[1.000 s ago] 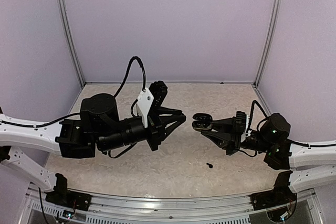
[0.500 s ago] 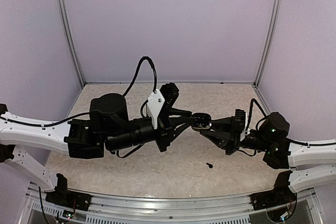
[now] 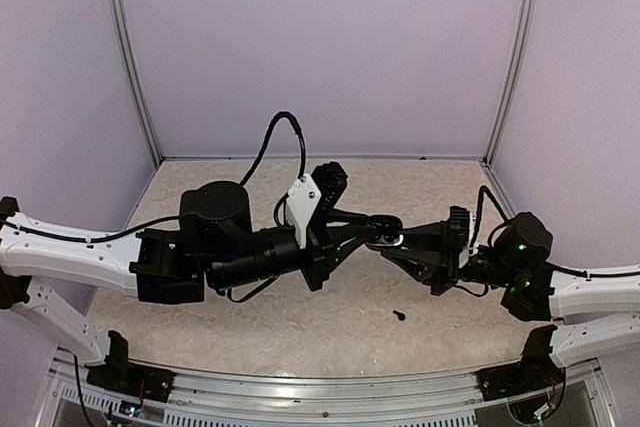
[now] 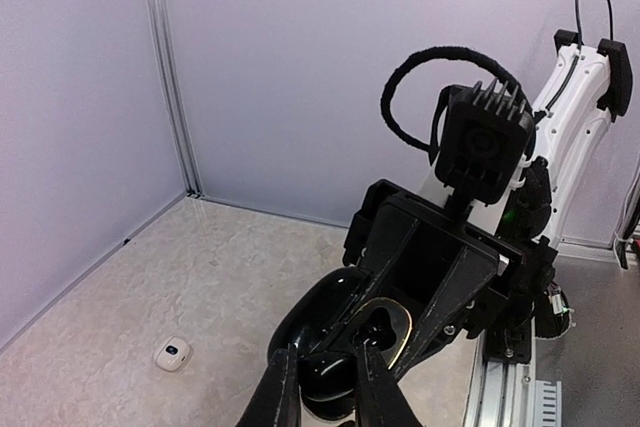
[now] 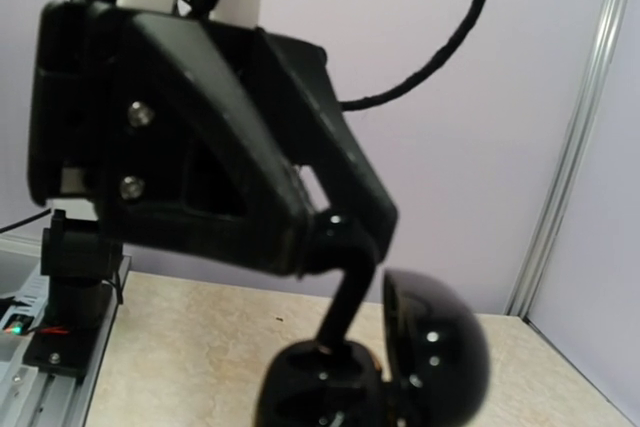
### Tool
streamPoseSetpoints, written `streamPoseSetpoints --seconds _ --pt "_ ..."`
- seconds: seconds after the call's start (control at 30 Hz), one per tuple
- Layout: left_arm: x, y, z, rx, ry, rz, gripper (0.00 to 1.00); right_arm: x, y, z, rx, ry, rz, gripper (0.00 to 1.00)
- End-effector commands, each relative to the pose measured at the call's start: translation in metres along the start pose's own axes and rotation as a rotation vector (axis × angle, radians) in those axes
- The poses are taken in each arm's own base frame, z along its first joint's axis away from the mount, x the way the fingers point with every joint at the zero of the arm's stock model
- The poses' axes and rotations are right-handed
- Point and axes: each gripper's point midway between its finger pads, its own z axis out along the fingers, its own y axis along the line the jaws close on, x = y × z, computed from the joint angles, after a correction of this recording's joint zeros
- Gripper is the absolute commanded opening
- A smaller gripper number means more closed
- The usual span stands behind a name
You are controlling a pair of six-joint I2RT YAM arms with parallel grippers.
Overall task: Insert the wireless bluetooth earbuds into the charging case
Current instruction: Insert the left earbud into the left side groove of the charging case.
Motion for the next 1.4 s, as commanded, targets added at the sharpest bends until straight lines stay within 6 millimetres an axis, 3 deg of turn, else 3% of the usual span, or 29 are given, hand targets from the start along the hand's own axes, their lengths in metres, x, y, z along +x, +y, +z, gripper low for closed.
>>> streamPoseSetpoints --seconds 0.0,0.73,1.07,1.37 --pt "-0.011 0.007 0.002 -0.029 -0.025 -0.001 0.09 -0.024 0.001 0.001 -0.016 -0.067 -0.015 0.00" --pt "0.021 0.001 0.012 -0.079 0.079 0.144 0.09 -0.046 -0.010 -0.001 0.035 -0.137 0.077 0.00" --pt "0.024 0.012 0.008 -0.145 0.107 0.194 0.09 -0.045 -0.008 -0.001 0.026 -0.124 0.087 0.00" --pt "0.032 -0.002 0.014 -0.070 0.137 0.165 0.10 -0.050 -0.013 -0.002 0.054 -0.140 0.078 0.00"
